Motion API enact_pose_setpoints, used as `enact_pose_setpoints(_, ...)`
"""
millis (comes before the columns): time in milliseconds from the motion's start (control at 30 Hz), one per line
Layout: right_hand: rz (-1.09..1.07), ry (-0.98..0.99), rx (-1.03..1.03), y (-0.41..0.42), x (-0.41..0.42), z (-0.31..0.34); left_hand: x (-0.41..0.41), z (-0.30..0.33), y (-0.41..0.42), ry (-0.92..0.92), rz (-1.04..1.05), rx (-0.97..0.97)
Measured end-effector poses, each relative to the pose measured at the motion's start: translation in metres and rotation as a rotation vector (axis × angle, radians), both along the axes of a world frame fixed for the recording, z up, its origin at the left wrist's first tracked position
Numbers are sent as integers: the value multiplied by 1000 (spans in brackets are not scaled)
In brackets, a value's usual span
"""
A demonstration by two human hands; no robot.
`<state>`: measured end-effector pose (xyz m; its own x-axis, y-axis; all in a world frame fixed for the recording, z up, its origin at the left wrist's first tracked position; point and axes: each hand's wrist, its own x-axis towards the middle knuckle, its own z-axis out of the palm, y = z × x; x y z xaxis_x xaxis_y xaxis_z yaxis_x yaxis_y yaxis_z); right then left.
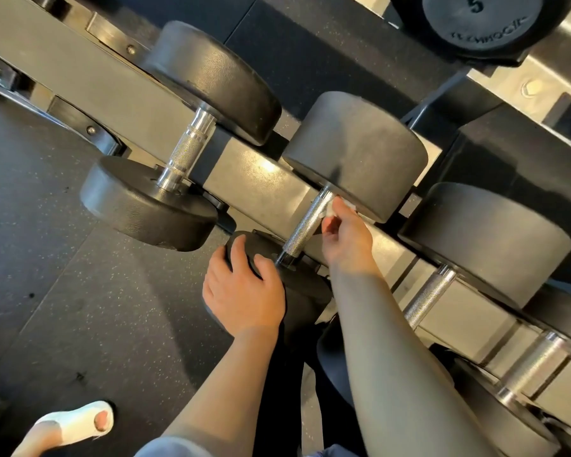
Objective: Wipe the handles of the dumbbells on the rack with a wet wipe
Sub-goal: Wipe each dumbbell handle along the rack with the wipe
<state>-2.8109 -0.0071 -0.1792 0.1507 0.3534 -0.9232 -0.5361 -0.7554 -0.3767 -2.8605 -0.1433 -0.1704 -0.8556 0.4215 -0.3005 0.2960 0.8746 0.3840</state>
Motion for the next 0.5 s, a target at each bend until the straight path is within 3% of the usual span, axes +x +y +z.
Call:
enact_pose_setpoints(67,96,-218,93,-6,-11,2,0,-1,0,-2,-3,-5)
enact_pose_setpoints(200,577,-790,376,-24,-18,-6,0,-2,1,-5,-3,6)
enact_pose_setpoints(267,751,-939,572,-33,-11,-7,-1,-1,1,11,-12,8)
enact_pose_setpoints(400,1075,-928,639,-24,8,5,-3,0,-1,1,-36,-6)
enact_pose_setpoints(500,1359,-702,489,-10,21,23,-4,-1,-1,-54,-47,-12)
